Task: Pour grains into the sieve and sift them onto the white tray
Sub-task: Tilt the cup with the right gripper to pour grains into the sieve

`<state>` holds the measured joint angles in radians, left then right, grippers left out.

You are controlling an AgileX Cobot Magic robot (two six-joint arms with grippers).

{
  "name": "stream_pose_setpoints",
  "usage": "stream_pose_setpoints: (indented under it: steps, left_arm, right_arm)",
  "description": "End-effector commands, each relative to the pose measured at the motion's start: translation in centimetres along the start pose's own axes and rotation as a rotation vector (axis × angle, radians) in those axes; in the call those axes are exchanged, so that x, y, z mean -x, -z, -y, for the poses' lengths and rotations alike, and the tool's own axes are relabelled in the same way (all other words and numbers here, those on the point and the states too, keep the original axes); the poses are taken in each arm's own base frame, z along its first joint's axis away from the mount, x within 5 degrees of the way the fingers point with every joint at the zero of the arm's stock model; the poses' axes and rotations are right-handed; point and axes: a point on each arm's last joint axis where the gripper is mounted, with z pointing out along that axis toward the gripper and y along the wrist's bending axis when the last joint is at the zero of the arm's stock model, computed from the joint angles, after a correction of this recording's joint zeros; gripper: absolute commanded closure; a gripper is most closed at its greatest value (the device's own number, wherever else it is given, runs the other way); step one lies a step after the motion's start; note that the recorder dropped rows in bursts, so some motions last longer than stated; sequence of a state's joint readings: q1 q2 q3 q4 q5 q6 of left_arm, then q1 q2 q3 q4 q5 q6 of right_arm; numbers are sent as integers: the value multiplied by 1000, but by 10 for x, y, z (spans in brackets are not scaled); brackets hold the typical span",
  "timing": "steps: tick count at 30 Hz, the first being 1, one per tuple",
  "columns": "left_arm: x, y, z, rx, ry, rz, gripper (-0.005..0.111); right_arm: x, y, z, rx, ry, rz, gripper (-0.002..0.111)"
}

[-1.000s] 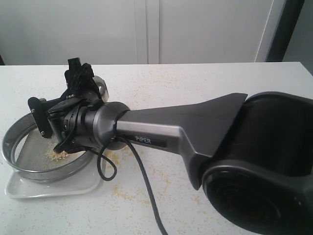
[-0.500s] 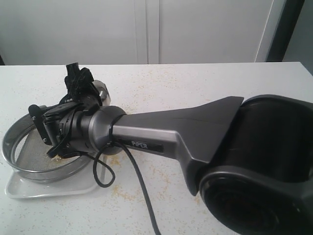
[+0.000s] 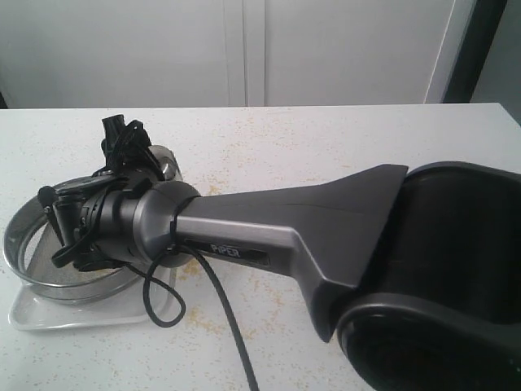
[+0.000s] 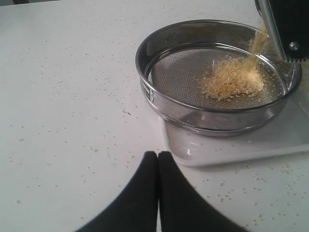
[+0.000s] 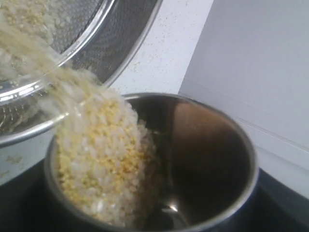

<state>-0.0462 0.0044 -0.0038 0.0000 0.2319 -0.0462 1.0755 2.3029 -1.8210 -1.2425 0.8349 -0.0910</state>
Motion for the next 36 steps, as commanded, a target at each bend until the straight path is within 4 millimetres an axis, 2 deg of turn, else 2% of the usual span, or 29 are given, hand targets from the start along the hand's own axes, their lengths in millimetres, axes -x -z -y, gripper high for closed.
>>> stream_pose_setpoints:
  steps: [1,5,12,25,36]
  left_arm:
    - [-1,0,0,4,2,0,107]
    - [-1,0,0,4,2,0,107]
    - [-1,0,0,4,2,0,107]
    - [-1,0,0,4,2,0,107]
    - [-1,0,0,4,2,0,107]
  right_arm:
    - [0,17,15,-19,-15,12,108]
    - [6,26,16,-25,12,32,108]
    - [12,31,13,-19,43,57,108]
    - [25,30,12,-43,72,184,108]
    - [29,28,19,-136,163,239,108]
